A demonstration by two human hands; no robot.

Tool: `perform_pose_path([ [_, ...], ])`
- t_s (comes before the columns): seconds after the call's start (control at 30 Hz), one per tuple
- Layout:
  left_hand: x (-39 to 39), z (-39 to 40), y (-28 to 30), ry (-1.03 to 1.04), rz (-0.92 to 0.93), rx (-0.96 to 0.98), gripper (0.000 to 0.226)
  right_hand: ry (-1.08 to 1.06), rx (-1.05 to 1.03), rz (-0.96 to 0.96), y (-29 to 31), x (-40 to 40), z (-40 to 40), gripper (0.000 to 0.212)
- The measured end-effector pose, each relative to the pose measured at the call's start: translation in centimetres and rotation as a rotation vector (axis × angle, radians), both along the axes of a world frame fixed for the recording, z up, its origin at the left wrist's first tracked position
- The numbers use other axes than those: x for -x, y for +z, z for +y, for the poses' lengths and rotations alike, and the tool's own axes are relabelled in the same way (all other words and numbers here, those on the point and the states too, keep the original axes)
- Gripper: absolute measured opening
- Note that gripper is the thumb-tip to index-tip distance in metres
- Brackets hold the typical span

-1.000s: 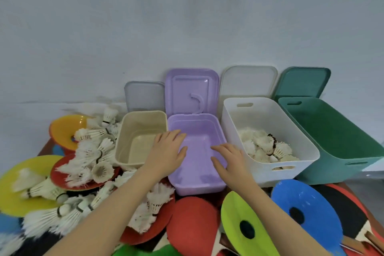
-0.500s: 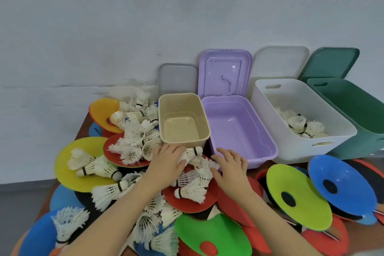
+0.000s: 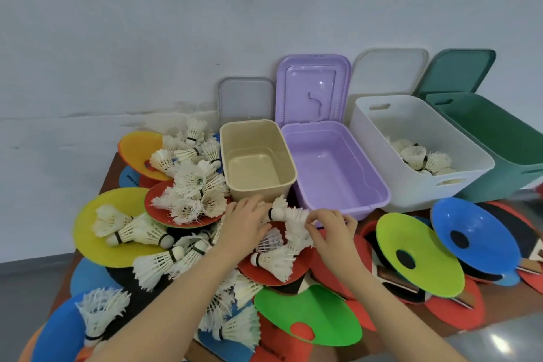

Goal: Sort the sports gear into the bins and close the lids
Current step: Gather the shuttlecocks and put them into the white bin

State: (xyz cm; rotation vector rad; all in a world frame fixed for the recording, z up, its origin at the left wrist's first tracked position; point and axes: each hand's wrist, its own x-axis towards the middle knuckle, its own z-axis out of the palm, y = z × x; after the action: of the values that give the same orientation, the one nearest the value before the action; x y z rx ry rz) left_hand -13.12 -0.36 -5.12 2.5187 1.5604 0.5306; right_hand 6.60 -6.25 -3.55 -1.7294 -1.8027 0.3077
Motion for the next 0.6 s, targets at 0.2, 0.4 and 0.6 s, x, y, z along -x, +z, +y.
perform_pose_path([
  [0.2,-0.5,0.2,0.1,-0.043,-0.163,-0.139,0.032,0.027,-0.075,0.092,1.8,-1.4,0.0,0.014],
  [0.4,-2.8,1.2,3.4,-0.01,-0.311,-0.325,0.035,0.026,-0.181,0.105,3.7,-4.3,1.4,0.009],
  [0.6,-8.0,3.8,6.6,-0.021,-0.286,-0.435,0.036,0.01,-0.246,0.115,6.0,-9.1,3.7,0.003],
])
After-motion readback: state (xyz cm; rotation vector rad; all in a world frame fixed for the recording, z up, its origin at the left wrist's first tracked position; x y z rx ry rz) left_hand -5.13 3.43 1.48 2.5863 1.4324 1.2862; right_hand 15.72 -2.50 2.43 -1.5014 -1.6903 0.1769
